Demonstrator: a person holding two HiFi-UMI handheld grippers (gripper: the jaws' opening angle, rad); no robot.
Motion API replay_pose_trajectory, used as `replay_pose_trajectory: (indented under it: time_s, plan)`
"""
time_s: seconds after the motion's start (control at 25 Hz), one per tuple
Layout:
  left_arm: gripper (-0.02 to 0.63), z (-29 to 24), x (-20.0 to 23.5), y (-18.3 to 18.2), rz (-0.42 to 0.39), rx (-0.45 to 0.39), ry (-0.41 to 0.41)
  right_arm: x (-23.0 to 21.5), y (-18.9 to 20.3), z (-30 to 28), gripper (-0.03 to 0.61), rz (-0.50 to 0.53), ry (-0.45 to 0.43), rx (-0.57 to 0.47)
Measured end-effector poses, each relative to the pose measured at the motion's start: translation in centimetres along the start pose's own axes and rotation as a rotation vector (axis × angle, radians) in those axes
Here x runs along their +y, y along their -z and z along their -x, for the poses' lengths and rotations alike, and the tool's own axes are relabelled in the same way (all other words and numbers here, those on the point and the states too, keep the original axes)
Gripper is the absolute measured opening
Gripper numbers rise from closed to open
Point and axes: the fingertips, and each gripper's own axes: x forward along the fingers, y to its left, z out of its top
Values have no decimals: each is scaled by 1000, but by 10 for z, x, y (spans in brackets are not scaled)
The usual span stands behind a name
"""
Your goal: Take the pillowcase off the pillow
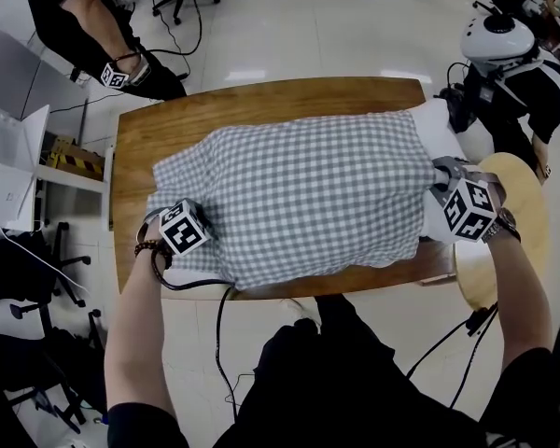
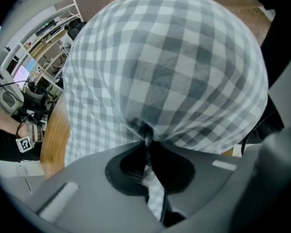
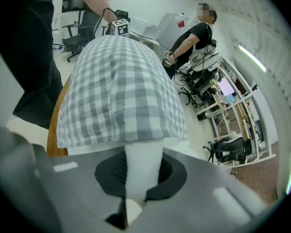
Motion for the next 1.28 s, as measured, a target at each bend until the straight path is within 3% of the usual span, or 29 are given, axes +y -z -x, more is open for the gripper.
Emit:
replay_pose_trajectory:
  time_s: [0.48, 1.04, 1.28]
  plan:
    - [6, 65, -12, 23, 88, -22, -149, -6, -17, 78, 14, -6, 156, -6]
    - [6, 121, -50, 70, 197, 4, -292, 38, -12, 126, 14, -40, 218, 10]
    - [7, 131, -61, 88, 237, 5, -308, 49, 7, 135, 14, -71, 231, 46]
